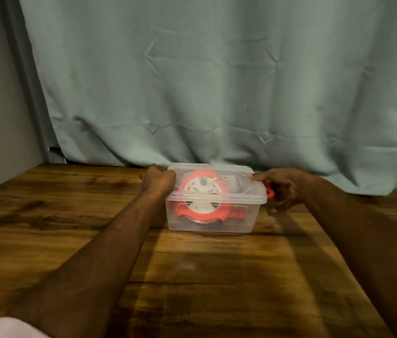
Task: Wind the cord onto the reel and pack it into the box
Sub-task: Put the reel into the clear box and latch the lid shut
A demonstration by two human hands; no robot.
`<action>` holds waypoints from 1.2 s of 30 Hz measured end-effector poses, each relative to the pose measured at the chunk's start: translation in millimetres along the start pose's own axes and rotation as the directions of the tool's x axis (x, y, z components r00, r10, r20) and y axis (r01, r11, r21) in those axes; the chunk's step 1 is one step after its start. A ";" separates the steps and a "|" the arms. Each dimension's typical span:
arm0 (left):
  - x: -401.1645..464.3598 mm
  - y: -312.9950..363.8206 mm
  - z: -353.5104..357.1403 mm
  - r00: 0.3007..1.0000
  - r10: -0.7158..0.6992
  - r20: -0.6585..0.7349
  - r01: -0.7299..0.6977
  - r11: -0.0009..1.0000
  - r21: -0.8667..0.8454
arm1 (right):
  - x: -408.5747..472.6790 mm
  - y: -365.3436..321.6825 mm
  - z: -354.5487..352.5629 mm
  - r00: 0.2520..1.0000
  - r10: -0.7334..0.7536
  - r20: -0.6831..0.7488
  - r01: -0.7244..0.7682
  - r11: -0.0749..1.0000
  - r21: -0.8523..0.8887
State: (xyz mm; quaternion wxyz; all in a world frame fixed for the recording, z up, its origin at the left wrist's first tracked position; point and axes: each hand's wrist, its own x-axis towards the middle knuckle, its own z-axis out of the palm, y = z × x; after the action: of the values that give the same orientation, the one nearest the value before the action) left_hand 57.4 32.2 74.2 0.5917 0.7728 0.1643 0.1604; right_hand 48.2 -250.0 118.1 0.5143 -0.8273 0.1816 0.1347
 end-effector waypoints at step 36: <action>21.1 16.8 -15.1 0.981 0.192 0.025 -0.179 0.849 0.497 | 7.0 -15.5 56.8 0.730 -0.682 -0.053 0.239 0.327 -0.914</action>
State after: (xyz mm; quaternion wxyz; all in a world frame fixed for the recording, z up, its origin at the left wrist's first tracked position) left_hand 70.7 50.5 95.3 0.3526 0.9089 0.1322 0.1791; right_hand 59.2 -193.7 103.0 -0.0115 -0.9890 -0.0540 -0.1376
